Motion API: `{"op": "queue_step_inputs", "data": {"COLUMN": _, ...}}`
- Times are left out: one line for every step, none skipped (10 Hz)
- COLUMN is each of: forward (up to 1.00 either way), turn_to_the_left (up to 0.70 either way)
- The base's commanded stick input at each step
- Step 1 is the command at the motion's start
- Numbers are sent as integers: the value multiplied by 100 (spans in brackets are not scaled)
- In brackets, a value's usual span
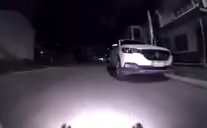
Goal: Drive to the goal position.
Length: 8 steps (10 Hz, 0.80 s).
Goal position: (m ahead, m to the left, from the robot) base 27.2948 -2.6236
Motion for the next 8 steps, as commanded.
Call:
{"op": "queue_step_inputs", "data": {"forward": 60, "turn_to_the_left": 0}}
{"op": "queue_step_inputs", "data": {"forward": 60, "turn_to_the_left": 0}}
{"op": "queue_step_inputs", "data": {"forward": 60, "turn_to_the_left": 0}}
{"op": "queue_step_inputs", "data": {"forward": 60, "turn_to_the_left": 0}}
{"op": "queue_step_inputs", "data": {"forward": 60, "turn_to_the_left": 0}}
{"op": "queue_step_inputs", "data": {"forward": 60, "turn_to_the_left": 0}}
{"op": "queue_step_inputs", "data": {"forward": 60, "turn_to_the_left": 0}}
{"op": "queue_step_inputs", "data": {"forward": 60, "turn_to_the_left": 0}}
